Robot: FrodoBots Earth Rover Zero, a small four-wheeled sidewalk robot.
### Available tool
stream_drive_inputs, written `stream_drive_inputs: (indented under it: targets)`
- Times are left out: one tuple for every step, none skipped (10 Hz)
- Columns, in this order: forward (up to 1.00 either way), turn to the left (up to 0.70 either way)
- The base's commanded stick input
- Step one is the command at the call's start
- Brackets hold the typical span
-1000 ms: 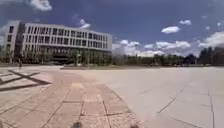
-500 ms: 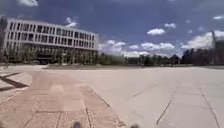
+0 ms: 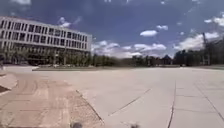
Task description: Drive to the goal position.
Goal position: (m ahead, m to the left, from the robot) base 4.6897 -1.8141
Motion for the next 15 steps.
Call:
stream_drive_inputs:
  targets:
    - [0.70,0.00]
    - [0.70,0.00]
    - [0.70,0.00]
    - [0.70,0.00]
    - [0.70,0.00]
    - [0.70,0.00]
    - [0.70,0.00]
    - [0.70,0.00]
    - [0.70,0.00]
    - [0.70,0.00]
    - [0.70,0.00]
    - [0.70,0.00]
    - [0.70,0.00]
    - [0.70,0.00]
    - [0.70,0.00]
